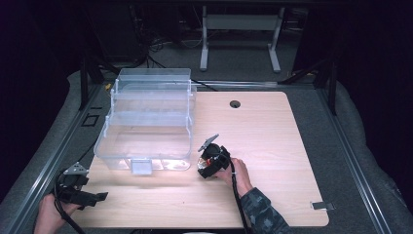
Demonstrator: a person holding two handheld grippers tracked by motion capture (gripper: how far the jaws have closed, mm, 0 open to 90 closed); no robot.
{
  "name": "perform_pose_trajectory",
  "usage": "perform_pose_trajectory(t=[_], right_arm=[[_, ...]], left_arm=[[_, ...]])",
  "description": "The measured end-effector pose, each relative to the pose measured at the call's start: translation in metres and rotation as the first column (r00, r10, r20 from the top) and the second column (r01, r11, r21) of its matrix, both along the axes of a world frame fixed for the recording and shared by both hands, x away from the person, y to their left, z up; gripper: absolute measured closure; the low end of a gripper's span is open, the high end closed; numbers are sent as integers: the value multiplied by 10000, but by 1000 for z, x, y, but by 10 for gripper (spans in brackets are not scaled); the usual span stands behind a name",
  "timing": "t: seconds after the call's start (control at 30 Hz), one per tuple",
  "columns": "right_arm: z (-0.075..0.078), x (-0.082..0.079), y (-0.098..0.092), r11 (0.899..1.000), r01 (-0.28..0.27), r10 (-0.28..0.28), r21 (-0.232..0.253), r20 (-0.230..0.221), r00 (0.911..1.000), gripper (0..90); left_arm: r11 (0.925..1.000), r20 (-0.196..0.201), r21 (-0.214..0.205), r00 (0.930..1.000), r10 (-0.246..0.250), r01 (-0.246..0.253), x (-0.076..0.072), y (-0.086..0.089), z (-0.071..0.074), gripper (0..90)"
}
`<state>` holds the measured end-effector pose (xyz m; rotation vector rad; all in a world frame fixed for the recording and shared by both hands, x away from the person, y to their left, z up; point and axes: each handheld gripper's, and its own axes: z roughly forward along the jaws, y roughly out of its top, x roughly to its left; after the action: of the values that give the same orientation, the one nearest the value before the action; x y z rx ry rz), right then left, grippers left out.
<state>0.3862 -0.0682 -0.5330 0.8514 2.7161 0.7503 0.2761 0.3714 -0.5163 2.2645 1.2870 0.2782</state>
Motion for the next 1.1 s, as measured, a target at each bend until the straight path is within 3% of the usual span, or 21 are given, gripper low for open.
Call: perform_pose_trajectory(t=[0.07,0.17,0.6,0.87,1.1], right_arm=[[5,-2,-4,9999,64,-65,127,72,10000,199],[12,-6,-11,9997,178,-181,186,159,9997,199],[26,-18,-44,9968,800,-802,76,314,9963,200],[36,-22,-78,9897,1427,-1422,-67,477,9887,199],[41,-27,-114,9735,2283,-2271,-122,658,9717,199]], left_arm=[[10000,-131,77,9999,-42,43,0,1,1,1],[10000,38,17,10000,92,-92,0,0,0,1],[9998,29,113,9999,163,-163,3,-2,3,1],[9998,21,129,9999,154,-154,5,-4,4,1],[9997,120,111,9997,193,-194,6,-3,7,1]])
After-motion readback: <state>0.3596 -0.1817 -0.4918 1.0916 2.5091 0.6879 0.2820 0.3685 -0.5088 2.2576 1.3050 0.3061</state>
